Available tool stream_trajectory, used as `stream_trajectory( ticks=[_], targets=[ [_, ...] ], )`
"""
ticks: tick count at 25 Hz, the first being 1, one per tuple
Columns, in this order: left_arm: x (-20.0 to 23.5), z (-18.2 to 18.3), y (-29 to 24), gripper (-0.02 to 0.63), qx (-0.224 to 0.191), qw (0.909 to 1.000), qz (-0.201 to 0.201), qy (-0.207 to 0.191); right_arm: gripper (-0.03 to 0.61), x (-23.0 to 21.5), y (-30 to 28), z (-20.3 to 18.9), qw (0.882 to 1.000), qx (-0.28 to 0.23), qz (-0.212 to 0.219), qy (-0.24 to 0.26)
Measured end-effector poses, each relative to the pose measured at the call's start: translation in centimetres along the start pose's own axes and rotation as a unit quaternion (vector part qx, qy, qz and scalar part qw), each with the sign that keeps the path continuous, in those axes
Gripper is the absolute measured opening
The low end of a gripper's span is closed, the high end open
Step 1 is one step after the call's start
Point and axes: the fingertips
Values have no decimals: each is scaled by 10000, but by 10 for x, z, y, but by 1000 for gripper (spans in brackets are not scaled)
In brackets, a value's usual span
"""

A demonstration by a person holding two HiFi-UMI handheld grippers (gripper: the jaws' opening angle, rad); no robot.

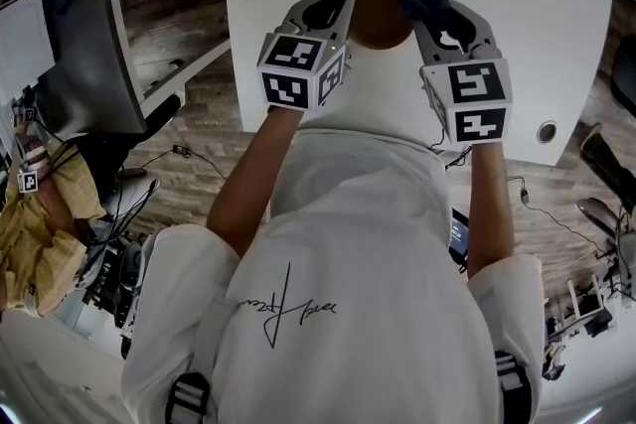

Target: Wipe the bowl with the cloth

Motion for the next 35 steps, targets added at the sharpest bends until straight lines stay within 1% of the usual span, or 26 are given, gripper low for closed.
stream_trajectory(
  ticks=[7, 15, 35],
  targets=[
    [1, 0, -2, 14, 10, 10000, -15, -66, 104, 2, -4, 6, 9998, 4, 31, 215],
    [2, 2, -2, 15, 24, 9999, -36, -95, 104, 2, -10, 13, 9996, 24, 44, 280],
    [10, 1, -4, 15, 25, 10000, 11, -36, 104, 10, -30, 30, 9979, 15, 18, 642]
  ],
)
Point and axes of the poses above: the fingertips, and each gripper's own axes: y backward along the fingers, x to its left, z out of its top, and after that the axes turned 3 degrees about -x, right-handed
